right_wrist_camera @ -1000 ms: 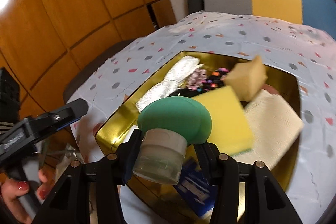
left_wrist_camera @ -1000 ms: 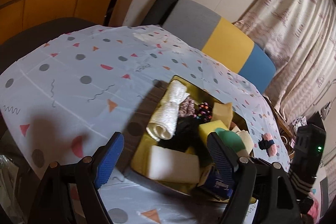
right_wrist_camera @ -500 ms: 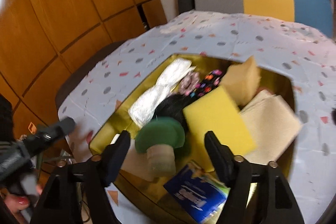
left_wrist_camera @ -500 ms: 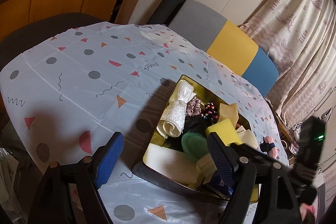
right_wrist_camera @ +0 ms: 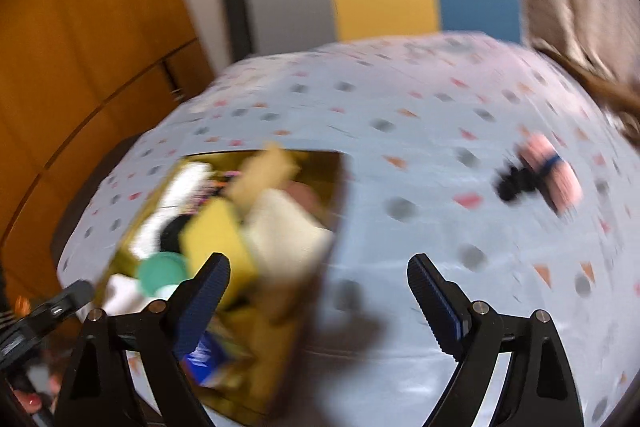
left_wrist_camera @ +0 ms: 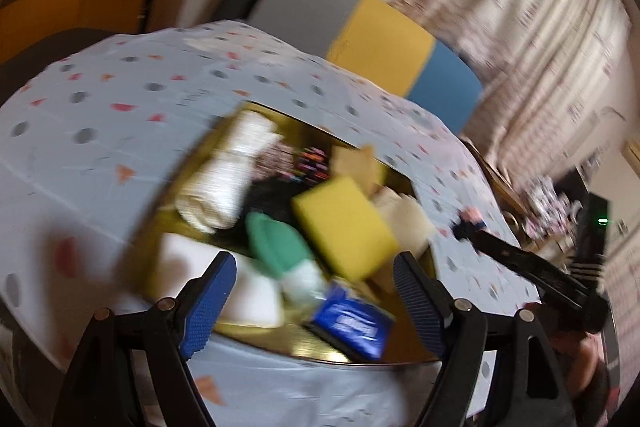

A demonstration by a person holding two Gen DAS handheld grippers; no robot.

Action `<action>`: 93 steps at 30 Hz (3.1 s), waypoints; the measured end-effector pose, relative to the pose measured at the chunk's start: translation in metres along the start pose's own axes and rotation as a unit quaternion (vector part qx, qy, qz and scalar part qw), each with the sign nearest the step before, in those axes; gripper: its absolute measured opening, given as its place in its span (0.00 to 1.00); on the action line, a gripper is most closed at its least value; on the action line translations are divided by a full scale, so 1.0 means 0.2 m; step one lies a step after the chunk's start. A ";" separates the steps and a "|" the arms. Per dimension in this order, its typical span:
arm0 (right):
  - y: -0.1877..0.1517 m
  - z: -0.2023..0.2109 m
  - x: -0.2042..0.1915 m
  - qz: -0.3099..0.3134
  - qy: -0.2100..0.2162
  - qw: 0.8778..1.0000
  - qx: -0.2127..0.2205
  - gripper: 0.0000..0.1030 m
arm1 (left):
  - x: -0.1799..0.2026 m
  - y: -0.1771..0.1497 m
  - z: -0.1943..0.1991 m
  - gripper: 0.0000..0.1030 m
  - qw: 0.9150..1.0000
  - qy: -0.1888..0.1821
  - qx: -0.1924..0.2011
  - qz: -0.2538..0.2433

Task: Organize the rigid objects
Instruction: 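Move the right gripper to the pink towel roll and grasp it, then grasp the black scrunchie with the left gripper while the right holds the towel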

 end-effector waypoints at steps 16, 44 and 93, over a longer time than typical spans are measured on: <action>0.25 -0.10 1.31 -0.110 -0.165 0.979 0.047 0.88 | 0.88 -0.13 -0.38 0.79 0.983 -0.120 -0.081 -0.114; 0.21 -0.38 1.56 -0.111 -0.143 0.983 0.004 0.35 | 1.31 -0.27 -0.80 0.79 0.966 -0.128 -0.149 -0.165; -0.09 -0.15 1.57 -0.122 -0.174 0.976 0.052 0.36 | 1.57 -0.53 -1.52 0.20 0.957 -0.086 -0.176 -0.212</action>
Point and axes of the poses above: each gripper's, at about its wrist camera, not at the fingertips, and z roughly against the way its jaws point, x to its right, y to its top, the point moved 7 cm from there along -z, roughly the way its jaws point, and after that the axes turned 11 degrees about x, right-handed, at the moved point
